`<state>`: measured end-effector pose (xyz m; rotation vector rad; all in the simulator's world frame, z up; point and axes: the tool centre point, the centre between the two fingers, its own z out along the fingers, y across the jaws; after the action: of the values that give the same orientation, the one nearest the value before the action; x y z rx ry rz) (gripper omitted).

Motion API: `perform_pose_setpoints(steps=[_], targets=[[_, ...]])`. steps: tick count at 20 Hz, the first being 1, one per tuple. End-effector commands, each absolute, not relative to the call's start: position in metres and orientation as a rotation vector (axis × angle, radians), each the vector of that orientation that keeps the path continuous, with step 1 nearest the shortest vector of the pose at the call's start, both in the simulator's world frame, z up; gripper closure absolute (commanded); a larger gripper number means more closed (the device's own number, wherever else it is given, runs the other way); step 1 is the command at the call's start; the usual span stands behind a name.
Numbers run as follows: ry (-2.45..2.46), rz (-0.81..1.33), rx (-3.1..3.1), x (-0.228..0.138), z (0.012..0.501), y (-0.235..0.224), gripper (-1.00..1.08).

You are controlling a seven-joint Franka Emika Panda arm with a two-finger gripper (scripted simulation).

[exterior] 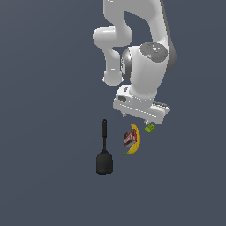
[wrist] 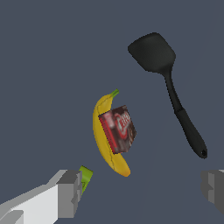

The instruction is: Pick up a designated object from a clutter of objects.

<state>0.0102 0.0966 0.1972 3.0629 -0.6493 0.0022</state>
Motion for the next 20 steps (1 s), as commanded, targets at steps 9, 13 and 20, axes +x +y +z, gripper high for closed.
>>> perform_pose_setpoints(steps=[9,13,20], targets=[[-0.902,0.009,2.996,-0.003,0.151,0.141,-0.92],[-0.996,0.01,2.967,-0.011,0.133,0.158,-0.92],[-1.159,0.009,2.911,-0.027,0.104,0.186,-0.92]])
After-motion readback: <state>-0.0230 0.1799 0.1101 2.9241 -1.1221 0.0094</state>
